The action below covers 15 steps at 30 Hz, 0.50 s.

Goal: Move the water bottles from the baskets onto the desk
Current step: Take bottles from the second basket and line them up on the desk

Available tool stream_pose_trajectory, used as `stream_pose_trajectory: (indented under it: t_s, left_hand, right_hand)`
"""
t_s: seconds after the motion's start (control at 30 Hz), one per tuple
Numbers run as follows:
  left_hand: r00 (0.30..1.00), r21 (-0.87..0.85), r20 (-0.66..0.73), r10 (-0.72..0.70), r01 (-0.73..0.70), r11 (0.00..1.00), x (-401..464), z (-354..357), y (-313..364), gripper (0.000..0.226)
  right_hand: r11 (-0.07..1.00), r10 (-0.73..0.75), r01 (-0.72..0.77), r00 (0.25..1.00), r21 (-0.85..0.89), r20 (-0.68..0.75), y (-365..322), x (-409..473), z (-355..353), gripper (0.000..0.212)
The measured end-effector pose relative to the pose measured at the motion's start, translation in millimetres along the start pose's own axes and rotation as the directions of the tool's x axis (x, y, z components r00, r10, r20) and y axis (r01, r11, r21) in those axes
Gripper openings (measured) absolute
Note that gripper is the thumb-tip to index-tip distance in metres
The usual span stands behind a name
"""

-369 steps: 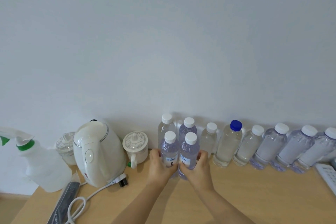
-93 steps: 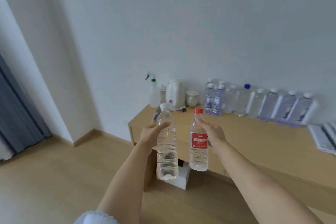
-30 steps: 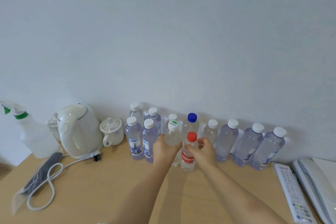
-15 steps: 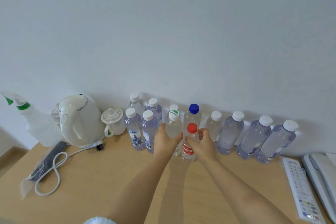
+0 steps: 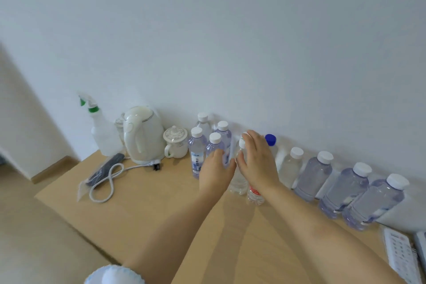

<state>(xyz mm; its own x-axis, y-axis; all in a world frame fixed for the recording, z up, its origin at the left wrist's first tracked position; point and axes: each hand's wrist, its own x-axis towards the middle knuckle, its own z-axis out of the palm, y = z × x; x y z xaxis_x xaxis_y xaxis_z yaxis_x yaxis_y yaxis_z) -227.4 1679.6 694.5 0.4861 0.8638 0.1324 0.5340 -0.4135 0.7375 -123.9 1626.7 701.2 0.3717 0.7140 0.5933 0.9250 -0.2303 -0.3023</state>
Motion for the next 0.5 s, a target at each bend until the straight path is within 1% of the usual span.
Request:
stream_pose_trajectory:
  t_s: [0.07,0.1,0.13,0.23,0.3,0.33,0.4,0.43,0.5]
  left_hand:
    - [0.99,0.128,-0.079,0.119,-0.108,0.986,-3.5,-22.0,-11.6,0.032]
    - [0.984,0.194,-0.101,0.144,-0.122,0.973,-6.8,-33.8,-20.2,0.039]
    - [0.986,0.255,-0.108,0.13,-0.099,0.962,-11.4,-46.0,-30.8,0.045]
    - [0.996,0.432,-0.09,-0.014,0.052,0.9,-36.4,-86.4,-74.8,0.058]
    - [0.983,0.492,-0.094,-0.157,0.183,0.851,-61.0,-111.8,-104.7,0.063]
    - [0.966,0.501,-0.115,-0.23,0.257,0.827,-74.2,-123.0,-118.5,0.065]
    - [0.924,0.487,-0.172,-0.342,0.382,0.785,-102.0,-143.7,-143.7,0.069]
    - [0.904,0.481,-0.192,-0.382,0.426,0.766,-117.6,-153.8,-154.7,0.071]
    - [0.869,0.459,-0.224,-0.441,0.493,0.739,-147.6,-174.6,-175.7,0.072]
  right_hand:
    - [0.992,-0.128,0.129,0.988,-0.006,0.081,-17.1,7.5,8.1,0.041]
    - [0.983,-0.183,0.185,0.975,-0.003,0.124,-26.9,9.1,14.2,0.04]
    - [0.973,-0.23,0.232,0.957,0.005,0.176,-38.2,8.9,20.5,0.041]
    - [0.944,-0.316,0.326,0.867,0.04,0.385,-80.2,1.6,41.6,0.054]
    - [0.929,-0.35,0.364,0.793,0.074,0.499,-112.7,-9.9,52.7,0.064]
    - [0.915,-0.376,0.392,0.755,0.09,0.537,-129.1,-17.3,57.7,0.066]
    - [0.882,-0.42,0.456,0.638,0.123,0.646,-160.0,-33.5,63.8,0.063]
    - [0.862,-0.445,0.488,0.599,0.137,0.665,-174.3,-41.7,67.4,0.062]
    - [0.831,-0.481,0.535,0.554,0.152,0.68,-204.2,-56.4,70.1,0.061]
